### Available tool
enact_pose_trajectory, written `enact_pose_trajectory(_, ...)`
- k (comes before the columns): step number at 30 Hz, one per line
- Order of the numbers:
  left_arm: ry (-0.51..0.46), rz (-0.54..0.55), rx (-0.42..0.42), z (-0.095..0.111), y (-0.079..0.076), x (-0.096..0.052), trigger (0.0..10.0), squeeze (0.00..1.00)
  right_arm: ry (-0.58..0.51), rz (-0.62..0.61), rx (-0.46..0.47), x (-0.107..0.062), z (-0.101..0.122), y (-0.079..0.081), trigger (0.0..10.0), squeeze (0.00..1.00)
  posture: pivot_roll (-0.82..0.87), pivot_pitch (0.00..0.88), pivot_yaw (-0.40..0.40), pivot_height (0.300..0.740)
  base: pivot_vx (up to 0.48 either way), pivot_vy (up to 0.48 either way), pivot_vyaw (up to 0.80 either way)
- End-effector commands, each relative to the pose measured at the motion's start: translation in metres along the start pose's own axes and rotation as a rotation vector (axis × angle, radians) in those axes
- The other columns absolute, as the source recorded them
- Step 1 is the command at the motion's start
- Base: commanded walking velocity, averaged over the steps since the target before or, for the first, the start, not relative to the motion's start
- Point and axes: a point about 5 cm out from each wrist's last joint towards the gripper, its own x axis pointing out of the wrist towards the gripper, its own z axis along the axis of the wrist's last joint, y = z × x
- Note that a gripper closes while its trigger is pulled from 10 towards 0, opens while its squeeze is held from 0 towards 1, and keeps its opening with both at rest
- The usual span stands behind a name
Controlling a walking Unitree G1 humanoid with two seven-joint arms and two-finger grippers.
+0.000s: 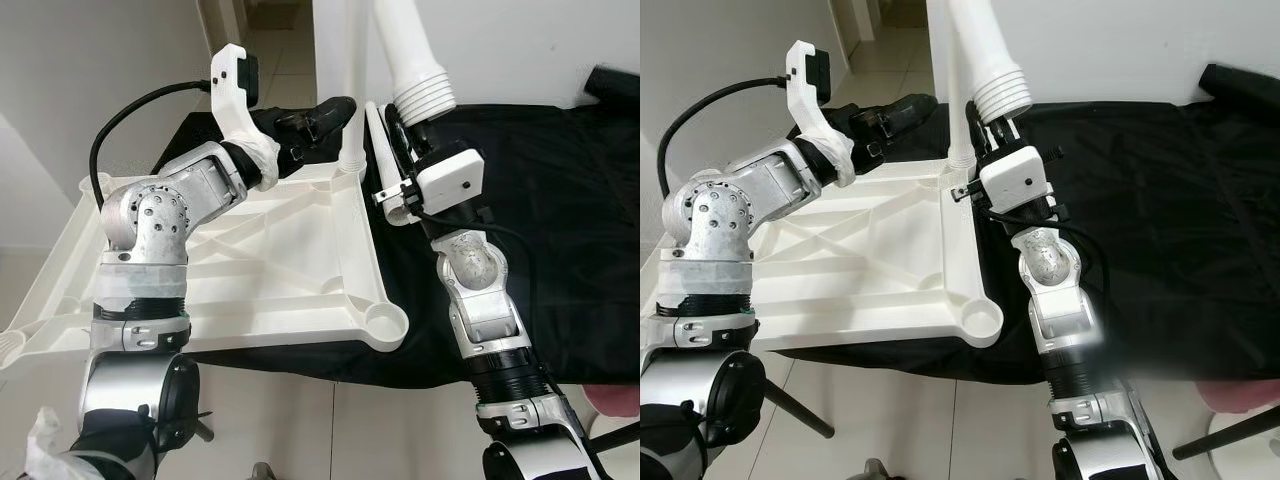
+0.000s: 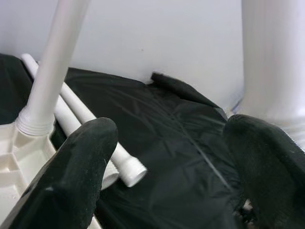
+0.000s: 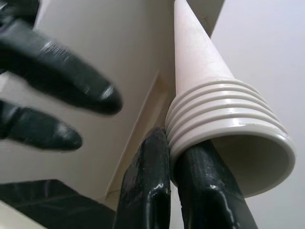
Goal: Building children table
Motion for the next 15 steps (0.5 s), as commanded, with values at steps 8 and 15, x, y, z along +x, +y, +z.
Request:
enact_pose_trajectory(8,-0.032,-0.308,-0.056,0.020,-0.017,-0.007,10.0,0.00,0.017,0.132,0.001,-0.017,-0.002,0.021,10.0,0.00,-0.04,0.000,0.090,0.740,0.000,0.000,0.00)
enact_pose_trajectory(15,-0.026,-0.310,-0.066,0.020,-0.016,-0.003,10.0,0.00,0.025,0.196,-0.011,-0.025,-0.003,0.033,10.0,0.00,-0.04,0.005,0.095,0.740,0.000,0.000,0.00)
